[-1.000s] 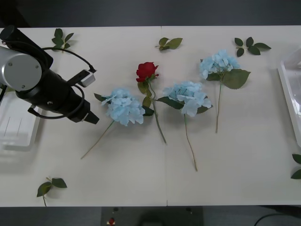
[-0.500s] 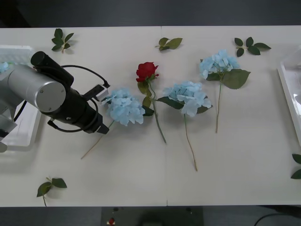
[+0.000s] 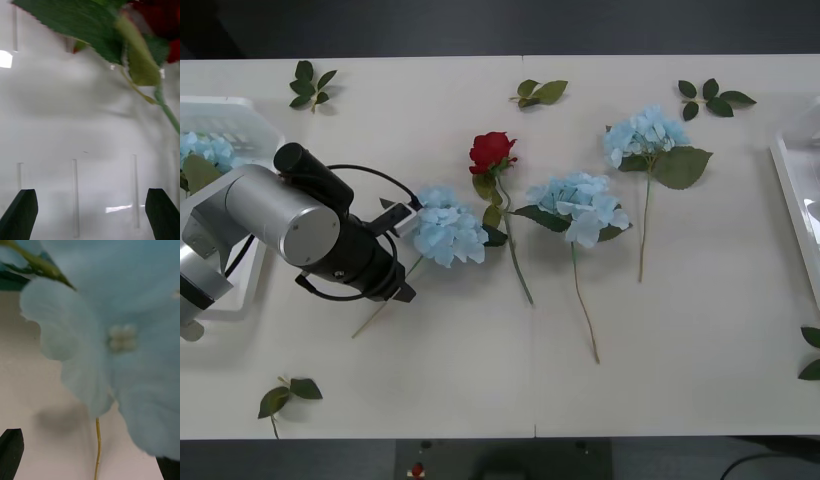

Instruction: Put the red flowers into the right box and the blue flowers into the left box

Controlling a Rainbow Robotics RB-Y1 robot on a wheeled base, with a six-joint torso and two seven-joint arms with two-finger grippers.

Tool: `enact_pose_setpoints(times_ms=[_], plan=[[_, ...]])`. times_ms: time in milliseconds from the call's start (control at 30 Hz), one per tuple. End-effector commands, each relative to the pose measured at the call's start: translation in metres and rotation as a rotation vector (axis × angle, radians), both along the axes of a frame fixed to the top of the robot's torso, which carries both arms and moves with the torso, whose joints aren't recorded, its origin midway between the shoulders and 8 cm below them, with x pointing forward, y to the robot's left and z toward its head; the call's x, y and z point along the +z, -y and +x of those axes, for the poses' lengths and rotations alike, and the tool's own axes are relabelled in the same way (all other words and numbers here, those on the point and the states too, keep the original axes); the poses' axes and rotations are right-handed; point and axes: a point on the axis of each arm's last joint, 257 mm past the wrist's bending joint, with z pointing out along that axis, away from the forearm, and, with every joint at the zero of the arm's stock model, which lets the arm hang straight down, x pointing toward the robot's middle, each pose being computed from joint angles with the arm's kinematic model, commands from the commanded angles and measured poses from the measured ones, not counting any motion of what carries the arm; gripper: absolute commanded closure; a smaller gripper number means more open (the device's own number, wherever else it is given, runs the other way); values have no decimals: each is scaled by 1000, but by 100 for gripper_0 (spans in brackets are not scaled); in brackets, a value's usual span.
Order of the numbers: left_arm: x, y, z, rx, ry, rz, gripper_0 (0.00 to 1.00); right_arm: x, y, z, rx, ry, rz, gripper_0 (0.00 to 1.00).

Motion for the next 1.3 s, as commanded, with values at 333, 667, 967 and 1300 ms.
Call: enact_pose_setpoints(times_ms=[333,667,967,1300], plan=[[-4,-17,11,78,28,36,0,102,-120,74,107,-32,276,16],[-7,-18,11,93,28,47,0,119,-221,100,128,-119,351,16],[-10,-11,12,101,34,44,100,116,-308,127,89,-171,330,16],[-10,-9,14,106,41,47,100,105,-366,139,72,-196,237,16]])
